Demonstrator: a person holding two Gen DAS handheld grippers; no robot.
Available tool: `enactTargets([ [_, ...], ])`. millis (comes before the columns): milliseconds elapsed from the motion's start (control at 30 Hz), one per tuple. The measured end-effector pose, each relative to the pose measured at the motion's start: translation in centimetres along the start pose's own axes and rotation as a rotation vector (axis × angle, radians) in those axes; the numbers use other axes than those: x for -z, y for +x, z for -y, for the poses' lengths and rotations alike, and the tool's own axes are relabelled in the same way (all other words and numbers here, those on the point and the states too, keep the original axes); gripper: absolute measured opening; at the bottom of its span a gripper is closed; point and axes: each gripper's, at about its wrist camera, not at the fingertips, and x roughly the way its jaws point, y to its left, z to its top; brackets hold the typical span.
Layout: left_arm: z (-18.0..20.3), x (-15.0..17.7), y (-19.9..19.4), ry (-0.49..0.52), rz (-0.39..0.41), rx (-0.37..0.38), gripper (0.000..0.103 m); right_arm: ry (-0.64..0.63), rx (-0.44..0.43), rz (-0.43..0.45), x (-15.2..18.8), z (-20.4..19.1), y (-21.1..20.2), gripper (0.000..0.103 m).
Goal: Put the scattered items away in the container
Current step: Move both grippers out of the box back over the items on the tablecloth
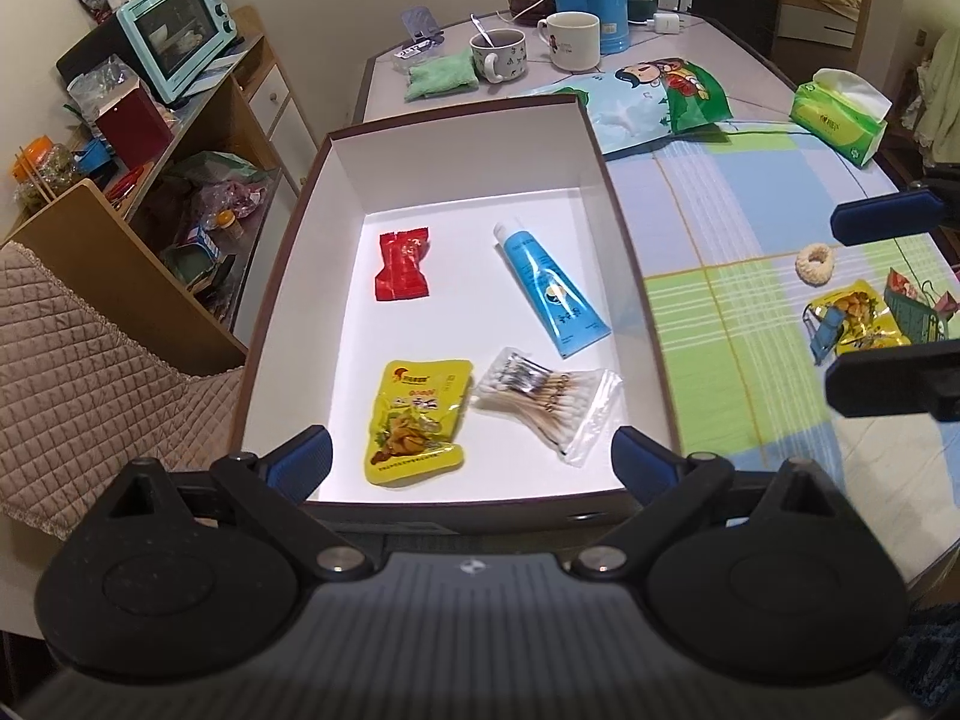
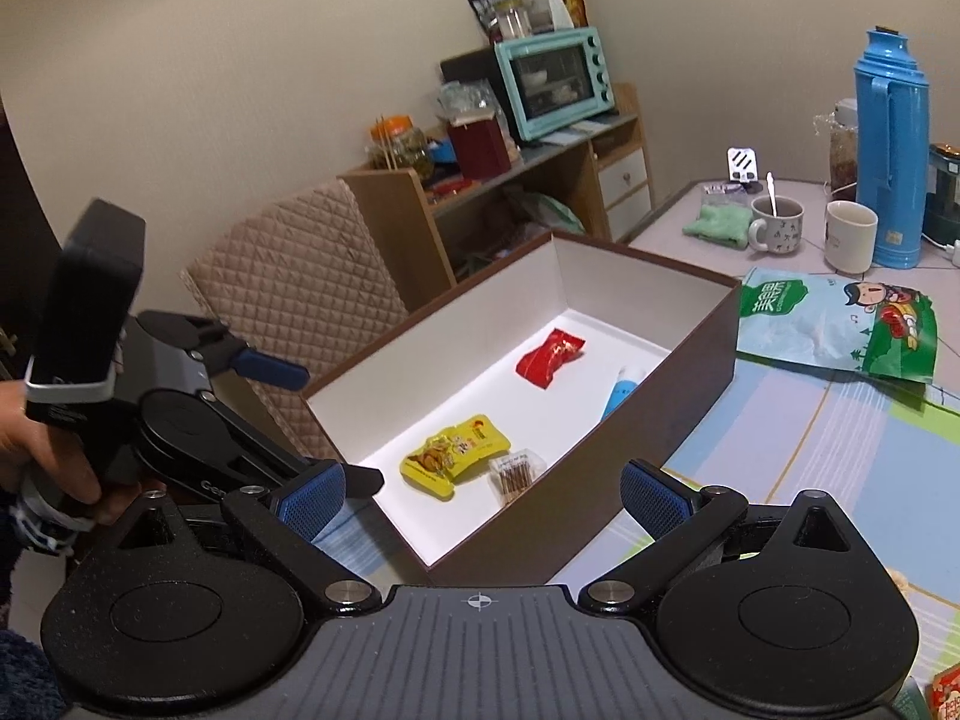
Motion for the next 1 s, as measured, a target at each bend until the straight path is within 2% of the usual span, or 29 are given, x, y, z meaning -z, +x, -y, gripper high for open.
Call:
enactTargets([
  [167, 1.6, -0.1, -0.7, -0.008, 0.015, 0.008, 0.098, 0.023, -0.002, 0.031, 0.7, 1.6, -2.1, 0.101],
  [333, 4.1, -0.3, -1.5, 0.003, 0.052, 0.055, 0.098, 0.068, 0.042, 0.060, 2.1, 4.2, -5.3, 0.101],
  [733, 13.6, -2.2, 0.5, 0.106, 0.064, 0.233, 0.098, 0.288, 0.310, 0.024, 8.5, 12.9, -15.1, 0.101],
  [1000, 19.8, -2.6, 3.4, 0.183, 0.053, 0.337, 0.098, 0.351, 0.419, -0.008, 11.8, 15.6, -19.5, 0.101],
])
